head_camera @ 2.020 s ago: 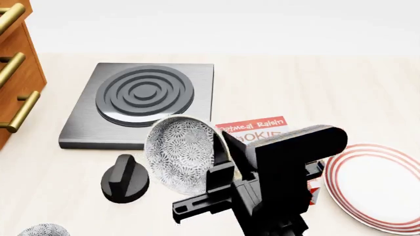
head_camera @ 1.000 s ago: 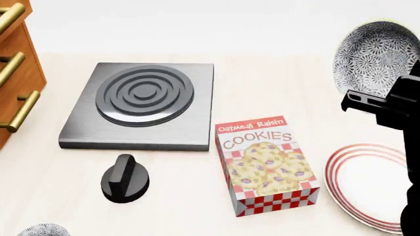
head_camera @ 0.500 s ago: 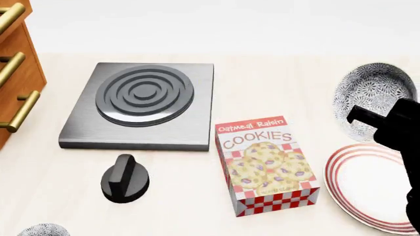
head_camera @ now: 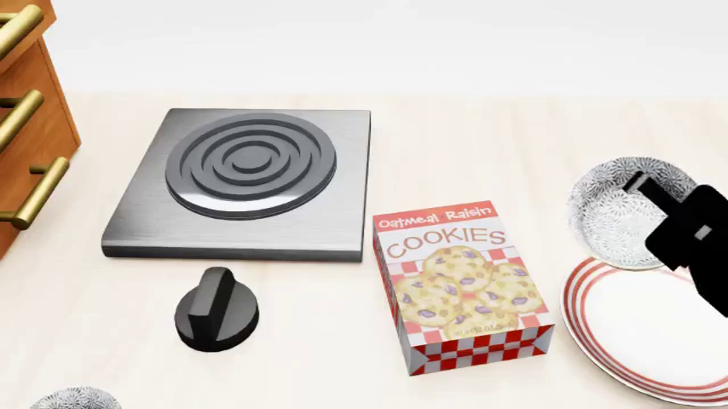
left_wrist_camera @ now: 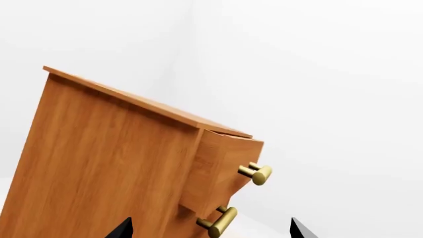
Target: Pick the akita bowl from table center and place it on the plate.
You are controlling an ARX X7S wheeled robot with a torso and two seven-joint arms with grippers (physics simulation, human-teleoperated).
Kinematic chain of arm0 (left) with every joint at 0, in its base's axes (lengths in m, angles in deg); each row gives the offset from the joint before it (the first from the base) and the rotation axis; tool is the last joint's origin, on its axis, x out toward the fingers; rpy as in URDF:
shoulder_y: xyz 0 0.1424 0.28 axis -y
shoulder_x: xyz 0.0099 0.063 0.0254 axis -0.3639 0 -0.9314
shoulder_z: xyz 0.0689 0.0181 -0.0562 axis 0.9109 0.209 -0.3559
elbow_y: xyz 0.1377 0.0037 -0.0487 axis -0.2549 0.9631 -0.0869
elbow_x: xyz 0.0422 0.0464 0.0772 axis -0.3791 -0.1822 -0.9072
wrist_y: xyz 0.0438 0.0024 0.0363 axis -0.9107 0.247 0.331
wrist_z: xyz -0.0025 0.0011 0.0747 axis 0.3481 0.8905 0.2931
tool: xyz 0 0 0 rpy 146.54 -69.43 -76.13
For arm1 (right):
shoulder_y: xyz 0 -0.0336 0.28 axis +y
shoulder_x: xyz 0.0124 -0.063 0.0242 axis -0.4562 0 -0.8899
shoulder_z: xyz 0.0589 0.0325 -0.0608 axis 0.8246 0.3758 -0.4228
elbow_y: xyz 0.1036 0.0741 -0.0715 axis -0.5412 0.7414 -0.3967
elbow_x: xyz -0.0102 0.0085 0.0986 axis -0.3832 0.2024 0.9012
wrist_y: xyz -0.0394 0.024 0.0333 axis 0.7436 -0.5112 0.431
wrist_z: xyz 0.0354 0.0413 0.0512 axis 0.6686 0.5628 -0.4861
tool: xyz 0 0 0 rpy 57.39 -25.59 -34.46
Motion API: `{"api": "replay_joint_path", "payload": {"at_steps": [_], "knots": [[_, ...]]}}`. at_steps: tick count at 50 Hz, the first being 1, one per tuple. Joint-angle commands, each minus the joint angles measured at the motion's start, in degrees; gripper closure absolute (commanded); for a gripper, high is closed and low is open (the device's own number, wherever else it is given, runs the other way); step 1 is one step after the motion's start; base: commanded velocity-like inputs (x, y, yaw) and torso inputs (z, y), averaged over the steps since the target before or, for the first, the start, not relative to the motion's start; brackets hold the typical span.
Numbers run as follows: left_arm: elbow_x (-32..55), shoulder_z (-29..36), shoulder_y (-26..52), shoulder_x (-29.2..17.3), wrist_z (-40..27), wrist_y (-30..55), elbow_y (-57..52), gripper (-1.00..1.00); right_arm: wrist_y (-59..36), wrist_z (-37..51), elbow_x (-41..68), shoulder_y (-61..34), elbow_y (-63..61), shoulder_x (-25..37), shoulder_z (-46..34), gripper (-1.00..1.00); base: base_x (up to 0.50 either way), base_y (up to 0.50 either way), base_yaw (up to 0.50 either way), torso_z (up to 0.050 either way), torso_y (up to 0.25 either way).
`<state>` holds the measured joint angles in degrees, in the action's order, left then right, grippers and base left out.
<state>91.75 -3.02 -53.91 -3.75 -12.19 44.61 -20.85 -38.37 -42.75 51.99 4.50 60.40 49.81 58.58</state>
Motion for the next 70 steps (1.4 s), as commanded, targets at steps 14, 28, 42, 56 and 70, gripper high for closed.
{"api": "replay_joint_path", "payload": {"at_steps": [14,28,42,56,70], "knots": [[-0.19,0.95,-1.99,-0.91,1.24,-1.47,-1.82,-1.0,1.7,1.24,6.09,4.33,1.2,1.26,9.68,1.0,0.0,0.0,0.0,0.003,-0.063],[1.25,0.59,-1.99,-1.35,1.05,-0.76,-2.46,-1.0,5.13,-1.62,3.9,1.79,4.0,2.74,8.7,1.0,0.0,0.0,0.0,0.001,-0.063],[3.08,0.4,-2.15,-1.53,2.4,-1.7,-2.73,-1.0,10.83,-9.57,-2.71,-3.73,15.58,3.96,3.08,1.0,0.0,0.0,0.0,0.009,-0.063],[2.61,1.17,-3.0,-1.45,4.23,-4.34,-3.17,-1.0,11.83,-10.07,-2.82,-3.82,16.17,4.26,3.31,1.0,0.0,0.0,0.0,0.009,-0.083],[2.08,1.57,-3.17,-1.86,3.51,-3.84,-3.08,-1.0,11.79,-8.82,-1.6,-2.98,14.63,4.58,4.84,1.0,0.0,0.0,0.0,0.009,-0.161]]}}
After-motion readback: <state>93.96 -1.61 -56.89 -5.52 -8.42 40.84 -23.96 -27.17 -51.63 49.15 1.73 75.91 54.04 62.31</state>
